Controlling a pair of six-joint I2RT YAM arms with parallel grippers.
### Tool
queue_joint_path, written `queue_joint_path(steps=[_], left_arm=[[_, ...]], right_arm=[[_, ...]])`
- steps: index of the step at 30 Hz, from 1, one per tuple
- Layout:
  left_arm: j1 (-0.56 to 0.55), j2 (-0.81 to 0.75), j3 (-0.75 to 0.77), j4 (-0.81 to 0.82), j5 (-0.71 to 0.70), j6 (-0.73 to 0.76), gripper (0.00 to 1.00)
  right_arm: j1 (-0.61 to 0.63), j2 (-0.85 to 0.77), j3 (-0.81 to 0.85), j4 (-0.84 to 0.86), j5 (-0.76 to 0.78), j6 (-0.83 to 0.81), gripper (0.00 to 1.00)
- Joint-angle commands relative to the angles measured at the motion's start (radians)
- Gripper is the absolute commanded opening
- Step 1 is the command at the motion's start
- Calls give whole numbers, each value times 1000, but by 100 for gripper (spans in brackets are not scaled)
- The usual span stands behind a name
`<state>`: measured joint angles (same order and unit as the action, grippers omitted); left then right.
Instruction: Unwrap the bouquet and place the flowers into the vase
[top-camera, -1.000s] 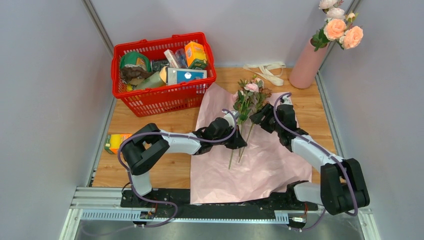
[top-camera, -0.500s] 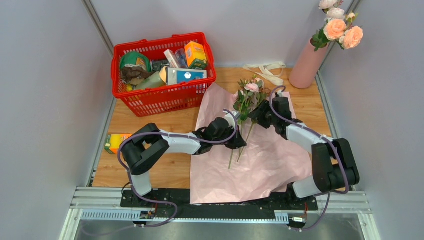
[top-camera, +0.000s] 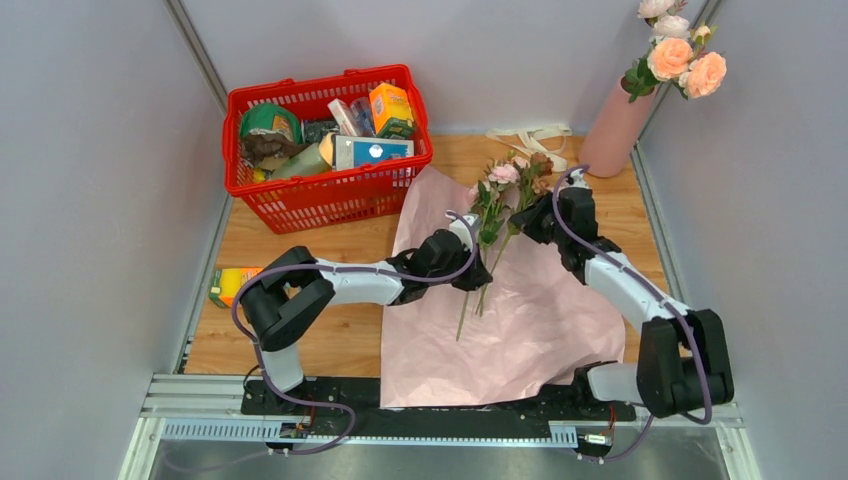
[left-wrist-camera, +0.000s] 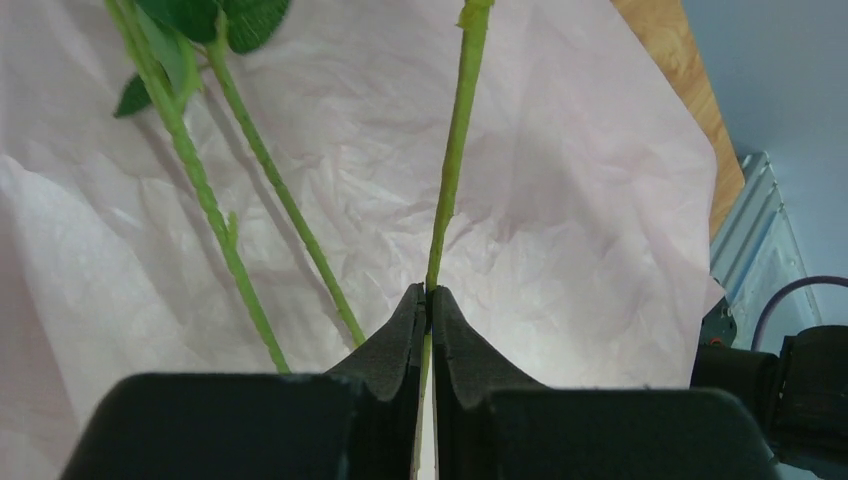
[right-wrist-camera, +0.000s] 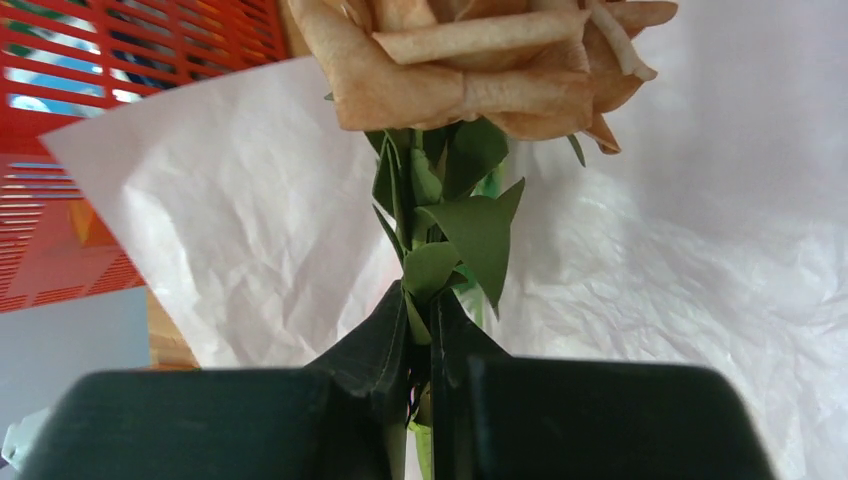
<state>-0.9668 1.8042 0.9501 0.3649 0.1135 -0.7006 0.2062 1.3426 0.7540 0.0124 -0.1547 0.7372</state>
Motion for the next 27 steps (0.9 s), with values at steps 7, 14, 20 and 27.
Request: queue_joint_path(steps=[7,14,20,27], left_arm=[[5,-147,67,-181,-72,72,40],[4,-302,23,-201,-74,76,65],[4,-428,0,-285,-112,99,68],[14,-497,-71,-304,-110,108,68]], right_arm=[[-5,-206,34,96,121,-97,2],[-7,-304,80,141,155,-185,3],[-4,-283,111,115,115,-132,8],[-4,-283,-80,248,101,-48,0]])
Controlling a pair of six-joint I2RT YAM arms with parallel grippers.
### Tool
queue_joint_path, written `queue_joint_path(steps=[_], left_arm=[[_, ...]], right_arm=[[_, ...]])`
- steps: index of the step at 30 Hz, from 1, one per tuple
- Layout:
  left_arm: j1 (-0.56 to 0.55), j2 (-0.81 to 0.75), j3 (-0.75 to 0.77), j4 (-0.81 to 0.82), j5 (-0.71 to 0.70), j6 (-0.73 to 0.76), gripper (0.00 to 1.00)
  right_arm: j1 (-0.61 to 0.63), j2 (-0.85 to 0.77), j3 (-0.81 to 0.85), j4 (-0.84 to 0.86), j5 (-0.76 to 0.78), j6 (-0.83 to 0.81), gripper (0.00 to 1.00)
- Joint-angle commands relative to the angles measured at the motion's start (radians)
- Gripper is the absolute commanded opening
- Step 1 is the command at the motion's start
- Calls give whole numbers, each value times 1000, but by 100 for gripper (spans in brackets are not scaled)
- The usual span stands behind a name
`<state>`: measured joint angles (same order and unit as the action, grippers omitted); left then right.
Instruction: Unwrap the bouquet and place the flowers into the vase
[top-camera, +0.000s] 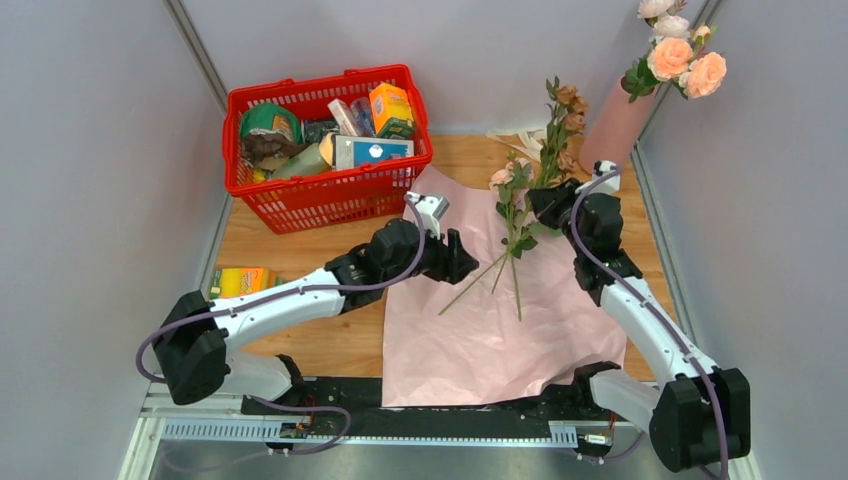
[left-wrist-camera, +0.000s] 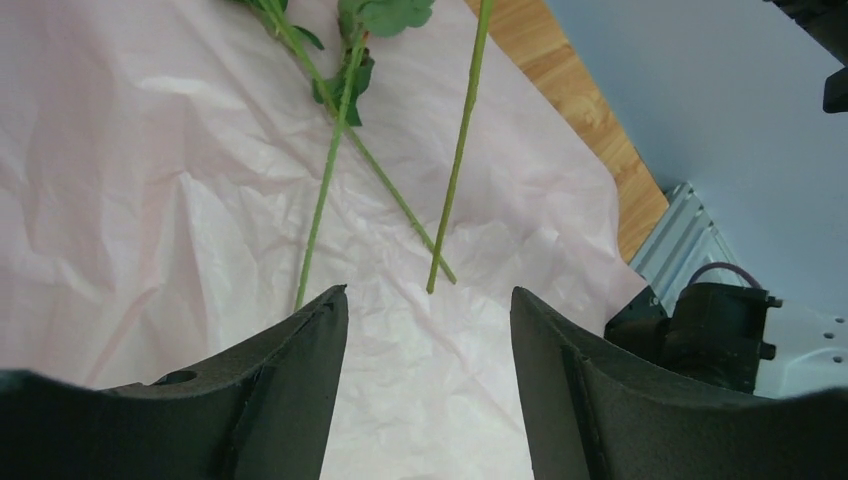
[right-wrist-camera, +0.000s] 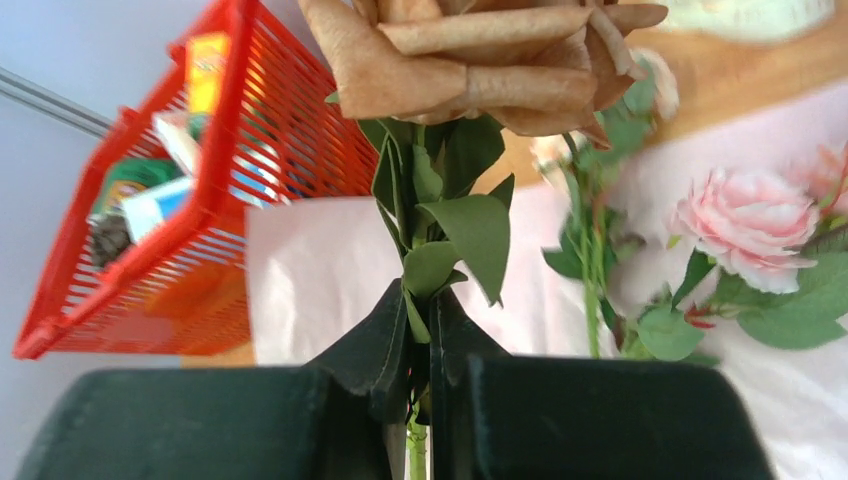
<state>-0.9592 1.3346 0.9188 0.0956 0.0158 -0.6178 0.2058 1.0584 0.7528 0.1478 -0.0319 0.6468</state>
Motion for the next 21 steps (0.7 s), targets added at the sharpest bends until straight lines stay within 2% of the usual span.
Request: queue_joint_path(steps=[1,3,6,14,19,21], left_arm=[[5,-32,-52,-40,-13,24,68],[7,-57,-61,-53,-13,30,68],[7,-127,-51,-91,-13,50,68],[7,-362,47,-405,-92,148,71],[7,-509,74,-606,-207,231,73],[8,-555,55,-648,-275,257,73]], right_arm=[[-5,9,-82,151,-45,15,0],[-3,34,-57,211,-97,-50,0],[-5,61,46,208,-114,-148,0],[-3,80,226,412,-80,-499,2],[-14,149,364,475,-43,-758,5],[-45,184,422,504,-34,-808,4]])
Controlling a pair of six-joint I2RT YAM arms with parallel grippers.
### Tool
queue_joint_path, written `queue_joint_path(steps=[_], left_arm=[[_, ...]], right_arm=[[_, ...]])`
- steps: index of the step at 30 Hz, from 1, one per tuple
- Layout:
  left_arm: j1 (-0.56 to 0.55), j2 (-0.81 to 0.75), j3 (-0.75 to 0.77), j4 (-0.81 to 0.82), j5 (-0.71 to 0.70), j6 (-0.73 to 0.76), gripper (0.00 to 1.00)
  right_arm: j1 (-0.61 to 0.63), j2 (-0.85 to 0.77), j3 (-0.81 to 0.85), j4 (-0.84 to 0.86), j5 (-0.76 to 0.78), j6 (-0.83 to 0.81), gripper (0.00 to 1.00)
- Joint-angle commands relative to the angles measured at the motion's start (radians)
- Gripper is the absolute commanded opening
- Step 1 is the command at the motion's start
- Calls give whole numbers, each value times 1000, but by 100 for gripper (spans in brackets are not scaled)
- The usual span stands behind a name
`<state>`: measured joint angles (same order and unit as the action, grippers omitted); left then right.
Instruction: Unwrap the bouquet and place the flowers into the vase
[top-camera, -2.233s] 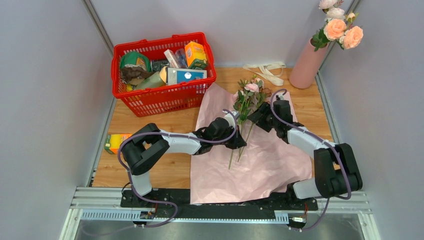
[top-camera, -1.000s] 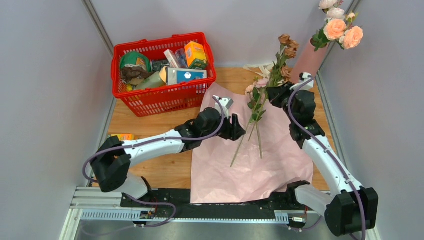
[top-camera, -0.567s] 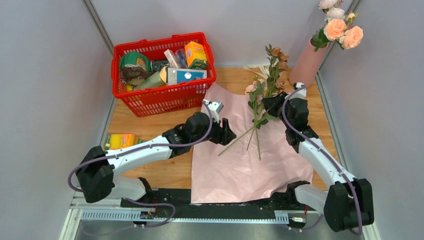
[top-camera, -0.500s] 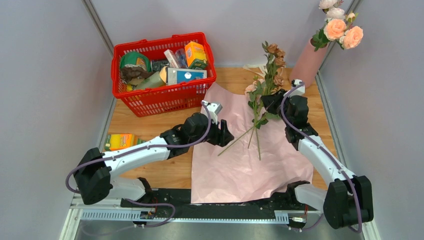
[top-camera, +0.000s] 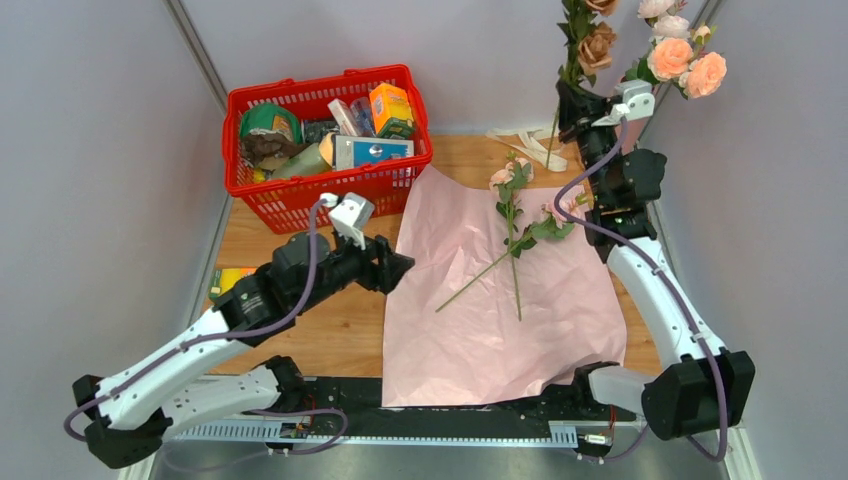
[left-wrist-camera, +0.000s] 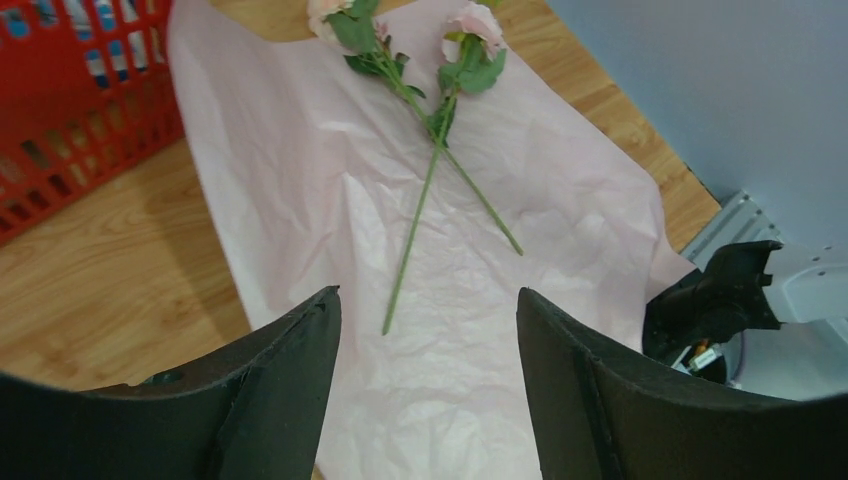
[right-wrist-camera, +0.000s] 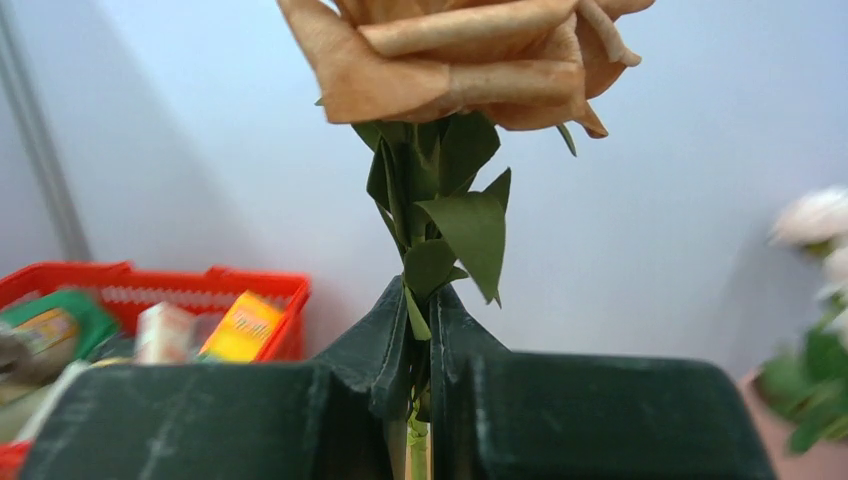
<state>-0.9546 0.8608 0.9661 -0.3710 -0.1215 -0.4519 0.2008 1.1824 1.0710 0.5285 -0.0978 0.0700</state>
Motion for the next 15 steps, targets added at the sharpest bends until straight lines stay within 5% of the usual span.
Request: queue_joint_path(steps=[1,8,15], left_arm=[[2,-94,-18,-187,-162,99,73],[2,-253,-197,-114,-191,102,74],[1,-312,-199,-143,-178,88,74]], right_arm=[[-63,81,128,140,24,-231,4],[-224,232,296,254,6,-272,1],[-327,407,427,367,-26,-231,0]])
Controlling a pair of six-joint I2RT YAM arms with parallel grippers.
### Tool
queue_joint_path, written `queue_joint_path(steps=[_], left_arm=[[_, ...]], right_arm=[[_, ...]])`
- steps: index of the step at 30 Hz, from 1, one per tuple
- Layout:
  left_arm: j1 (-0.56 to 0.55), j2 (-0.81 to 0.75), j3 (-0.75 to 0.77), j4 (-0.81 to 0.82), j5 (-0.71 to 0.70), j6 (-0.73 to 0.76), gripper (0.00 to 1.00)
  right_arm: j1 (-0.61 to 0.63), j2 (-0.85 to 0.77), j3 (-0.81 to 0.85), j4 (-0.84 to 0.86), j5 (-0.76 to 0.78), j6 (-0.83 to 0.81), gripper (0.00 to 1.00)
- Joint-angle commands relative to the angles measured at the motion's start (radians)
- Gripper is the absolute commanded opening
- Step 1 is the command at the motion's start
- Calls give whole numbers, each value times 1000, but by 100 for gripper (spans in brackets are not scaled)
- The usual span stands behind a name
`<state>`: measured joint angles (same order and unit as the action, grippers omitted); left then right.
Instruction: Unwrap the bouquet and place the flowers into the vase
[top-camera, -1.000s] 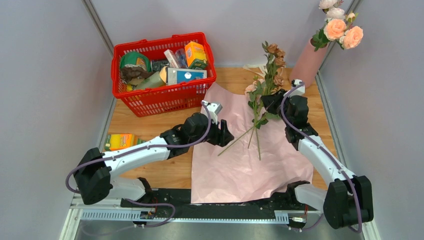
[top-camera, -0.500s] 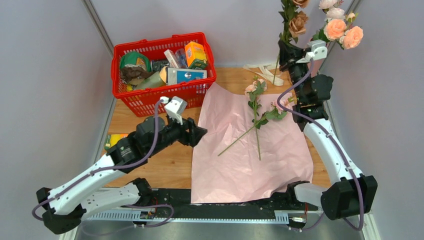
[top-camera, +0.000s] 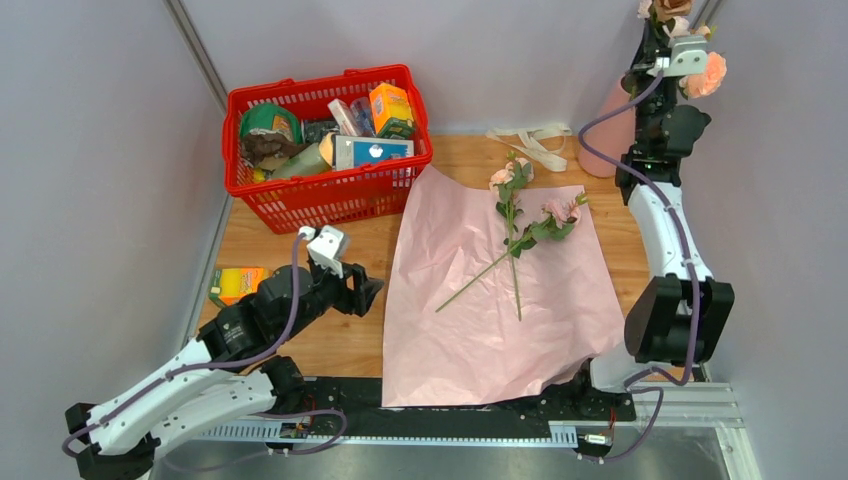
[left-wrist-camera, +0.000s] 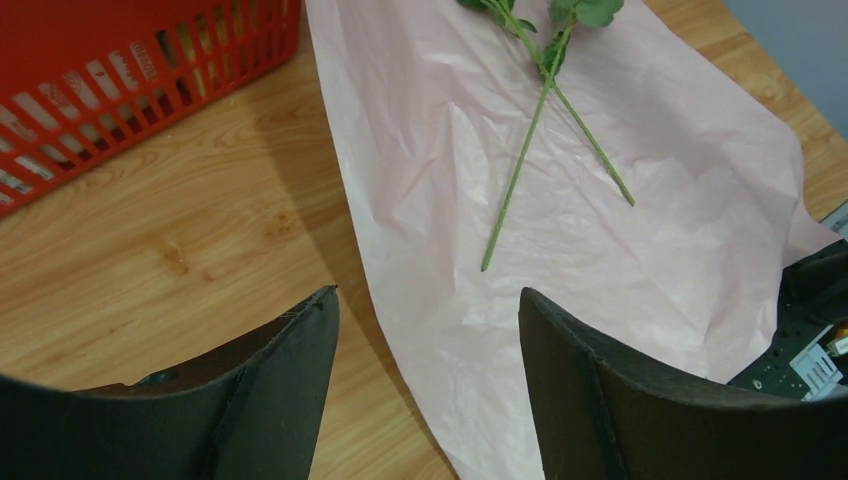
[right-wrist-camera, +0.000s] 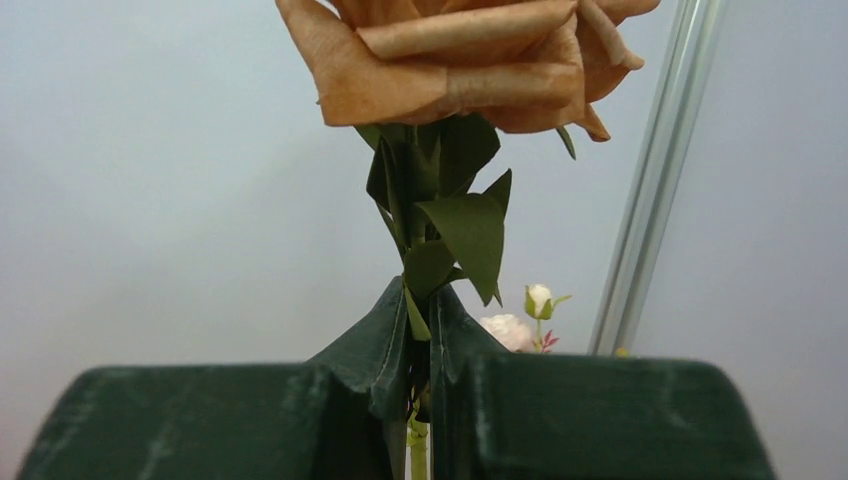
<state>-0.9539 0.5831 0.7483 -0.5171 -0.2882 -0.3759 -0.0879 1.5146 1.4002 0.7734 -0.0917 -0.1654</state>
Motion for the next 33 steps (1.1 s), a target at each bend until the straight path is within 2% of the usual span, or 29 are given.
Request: queue_joint_path(steps=[1,5,13,18,24,27,33], left_arm=[[1,-35,17,-3,-9,12,74],[0,-17,16,-21,4,37,75],[1,40,46,-57,4,43,75],[1,34,45,-55,1,45,76],[1,26,45,-54,-5,48,76],[0,23,43,-54,-6,51,76],[1,20,45,-52,1,54,77]], right_arm=[[-44,102,120,128,-40,6,0],[-56,199,204,159,-28,-25,0],[-95,401,358,234,-81,96,0],[-102,493,425,285,-118,101,0],[-102,464,269,296,-109,93,0],[-104,438,171,288,-66,89,0],[-101,412,79,221,30,78,0]])
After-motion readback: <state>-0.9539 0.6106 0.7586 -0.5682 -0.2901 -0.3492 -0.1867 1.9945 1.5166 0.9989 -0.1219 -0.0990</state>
